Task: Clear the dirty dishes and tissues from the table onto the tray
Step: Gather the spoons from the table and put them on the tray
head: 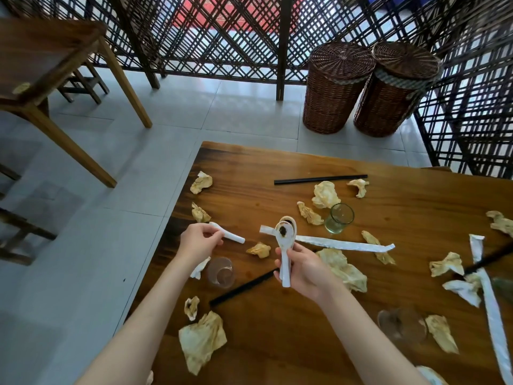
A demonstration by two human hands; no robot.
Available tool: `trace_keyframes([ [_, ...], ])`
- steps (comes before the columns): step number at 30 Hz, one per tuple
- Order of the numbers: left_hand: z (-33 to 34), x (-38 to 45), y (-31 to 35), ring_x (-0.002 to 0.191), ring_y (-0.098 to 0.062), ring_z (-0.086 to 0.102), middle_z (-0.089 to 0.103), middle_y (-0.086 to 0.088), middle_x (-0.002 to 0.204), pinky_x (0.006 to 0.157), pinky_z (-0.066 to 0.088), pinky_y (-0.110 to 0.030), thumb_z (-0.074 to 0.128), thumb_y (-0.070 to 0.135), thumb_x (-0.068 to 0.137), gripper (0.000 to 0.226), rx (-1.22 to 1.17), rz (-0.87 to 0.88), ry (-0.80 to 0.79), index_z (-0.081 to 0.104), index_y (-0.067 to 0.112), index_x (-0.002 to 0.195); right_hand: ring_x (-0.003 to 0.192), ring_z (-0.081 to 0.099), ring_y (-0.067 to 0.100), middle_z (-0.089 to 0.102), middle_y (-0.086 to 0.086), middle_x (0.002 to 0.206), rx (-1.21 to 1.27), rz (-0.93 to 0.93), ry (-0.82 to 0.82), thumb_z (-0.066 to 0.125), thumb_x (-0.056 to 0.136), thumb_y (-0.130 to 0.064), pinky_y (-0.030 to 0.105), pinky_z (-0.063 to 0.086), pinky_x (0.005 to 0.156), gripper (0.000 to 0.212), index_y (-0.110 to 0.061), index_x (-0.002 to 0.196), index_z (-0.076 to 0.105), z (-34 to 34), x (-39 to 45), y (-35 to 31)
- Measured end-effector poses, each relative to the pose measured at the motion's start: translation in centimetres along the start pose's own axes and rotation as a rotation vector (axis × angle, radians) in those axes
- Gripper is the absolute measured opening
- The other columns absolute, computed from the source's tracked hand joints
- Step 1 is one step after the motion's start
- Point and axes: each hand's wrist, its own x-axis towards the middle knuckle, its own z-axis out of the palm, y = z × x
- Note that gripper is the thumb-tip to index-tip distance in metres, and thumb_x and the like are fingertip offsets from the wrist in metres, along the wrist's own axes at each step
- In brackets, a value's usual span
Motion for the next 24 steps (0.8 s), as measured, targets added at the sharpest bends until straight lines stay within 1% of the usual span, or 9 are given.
trace_keyframes([
  [2, 0.1, 1.5, -0.9, 0.087, -0.007, 0.058, 0.065, 0.007, 0.092, 0.074, 0.049, -0.02, 0.065, 0.025, 0.088, 0.018, 0.106, 0.033, 0.031, 0.069, 0.017, 0.103, 0.067, 0.058, 0.019, 0.055, 0.011, 0.095, 0.007, 0.008, 0.01, 0.043, 0.097, -0.005, 0.036, 0.051, 0.067, 0.022, -0.012, 0.114, 0.056, -0.2, 0.6, -0.2],
  [3, 0.2, 2.2, -1.3, 0.09, -0.008, 0.057, 0.064, 0.005, 0.096, 0.078, 0.049, -0.024, 0.066, 0.023, 0.087, 0.018, 0.146, 0.049, 0.034, 0.069, 0.016, 0.104, 0.068, 0.057, 0.019, 0.055, 0.012, 0.095, 0.008, 0.013, 0.019, 0.043, 0.097, -0.005, 0.035, 0.051, 0.067, 0.022, -0.012, 0.113, 0.056, -0.4, 0.9, -0.3],
  [6, 0.7, 3.8, -1.6, 0.091, -0.009, 0.058, 0.064, 0.003, 0.101, 0.076, 0.049, -0.022, 0.068, 0.021, 0.085, 0.02, 0.237, 0.093, 0.0, 0.067, 0.021, 0.105, 0.072, 0.056, 0.021, 0.056, 0.012, 0.096, -0.007, 0.024, 0.045, 0.042, 0.097, -0.005, 0.036, 0.051, 0.068, 0.022, -0.012, 0.113, 0.056, -0.7, 1.7, -0.6],
  [8, 1.3, 4.5, -1.4, 0.09, -0.01, 0.059, 0.063, 0.002, 0.102, 0.078, 0.053, -0.026, 0.069, 0.022, 0.084, 0.03, 0.334, 0.116, -0.061, 0.062, 0.025, 0.112, 0.072, 0.056, 0.02, 0.057, 0.011, 0.094, -0.012, 0.023, 0.058, 0.041, 0.097, -0.004, 0.036, 0.05, 0.069, 0.023, -0.013, 0.112, 0.056, -0.8, 2.0, -0.9],
  [11, 2.0, 5.1, -0.9, 0.098, -0.016, 0.062, 0.063, 0.002, 0.109, 0.083, 0.055, -0.031, 0.07, 0.022, 0.083, 0.041, 0.55, 0.149, -0.139, 0.055, 0.028, 0.12, 0.073, 0.055, 0.02, 0.057, 0.011, 0.094, -0.016, 0.023, 0.071, 0.042, 0.097, -0.003, 0.037, 0.049, 0.07, 0.022, -0.014, 0.108, 0.057, -0.8, 2.2, -1.2],
  [13, 2.3, 5.4, -0.7, 0.099, -0.016, 0.062, 0.063, 0.002, 0.112, 0.08, 0.054, -0.03, 0.069, 0.024, 0.084, 0.038, 0.636, 0.182, -0.121, 0.054, 0.028, 0.119, 0.074, 0.056, 0.021, 0.057, 0.011, 0.095, -0.015, 0.031, 0.077, 0.043, 0.096, -0.004, 0.036, 0.05, 0.07, 0.022, -0.015, 0.108, 0.058, -0.9, 2.3, -1.3],
  [17, 2.7, 5.7, -0.6, 0.094, -0.015, 0.063, 0.064, 0.003, 0.108, 0.075, 0.053, -0.028, 0.069, 0.025, 0.084, 0.035, 0.706, 0.233, -0.081, 0.055, 0.028, 0.116, 0.072, 0.057, 0.02, 0.058, 0.01, 0.095, -0.013, 0.035, 0.069, 0.044, 0.096, -0.004, 0.035, 0.052, 0.069, 0.023, -0.016, 0.109, 0.059, -1.0, 2.5, -1.1],
  [24, 2.7, 5.8, -1.5, 0.079, -0.011, 0.057, 0.064, 0.002, 0.099, 0.069, 0.052, -0.026, 0.067, 0.025, 0.086, 0.02, 0.702, 0.236, -0.035, 0.057, 0.028, 0.103, 0.076, 0.057, 0.02, 0.057, 0.011, 0.098, -0.03, 0.041, 0.069, 0.045, 0.096, -0.005, 0.036, 0.052, 0.072, 0.022, -0.015, 0.111, 0.058, -1.0, 2.6, -0.7],
])
